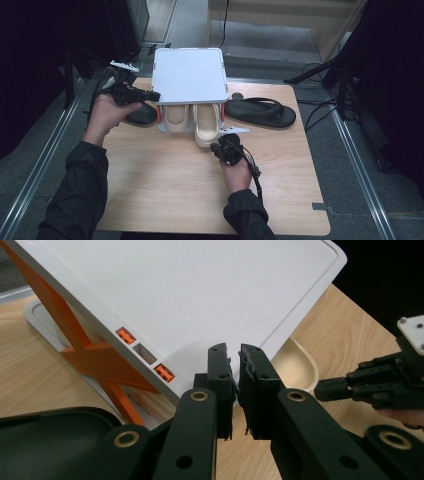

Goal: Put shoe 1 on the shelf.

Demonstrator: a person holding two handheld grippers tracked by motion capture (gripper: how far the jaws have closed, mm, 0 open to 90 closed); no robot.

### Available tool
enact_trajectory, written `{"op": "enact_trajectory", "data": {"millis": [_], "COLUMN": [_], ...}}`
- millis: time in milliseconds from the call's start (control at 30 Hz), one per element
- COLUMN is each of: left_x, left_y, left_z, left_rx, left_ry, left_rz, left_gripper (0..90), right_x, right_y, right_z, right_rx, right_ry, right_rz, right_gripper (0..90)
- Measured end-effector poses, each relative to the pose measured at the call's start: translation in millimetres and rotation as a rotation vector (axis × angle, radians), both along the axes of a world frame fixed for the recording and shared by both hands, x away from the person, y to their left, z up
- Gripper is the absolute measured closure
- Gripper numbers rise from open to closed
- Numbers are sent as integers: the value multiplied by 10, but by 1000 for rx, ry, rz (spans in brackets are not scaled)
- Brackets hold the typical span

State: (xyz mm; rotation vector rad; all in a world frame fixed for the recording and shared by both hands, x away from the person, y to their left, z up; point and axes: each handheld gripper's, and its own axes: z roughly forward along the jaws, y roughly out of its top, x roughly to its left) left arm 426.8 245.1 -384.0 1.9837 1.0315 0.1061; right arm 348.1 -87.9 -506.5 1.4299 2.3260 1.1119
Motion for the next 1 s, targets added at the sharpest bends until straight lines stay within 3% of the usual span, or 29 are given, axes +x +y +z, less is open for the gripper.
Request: {"op": "enact_trajectory", "data": {"millis": [267,433,667,1000], "left_x": [-2,-3,-3,-5], "left_y": [2,0,1,0], "left_z": [-2,-1,-1,1], "left_rx": [-1,0,1,2], "left_ry": [-3,-4,-7,-10], "left_rz": [-4,-3,-7,-16], "left_gripper": [832,832,829,811], "right_x": [255,363,488,474], "right_y": [164,248,336,328], "right_z": [19,0,-4,13], "right_rx": [-30,-9,-22,-10], "right_ry": [5,11,11,12], "right_rz": [-15,-31,-39,-24], "right_gripper": [882,872,860,785]}}
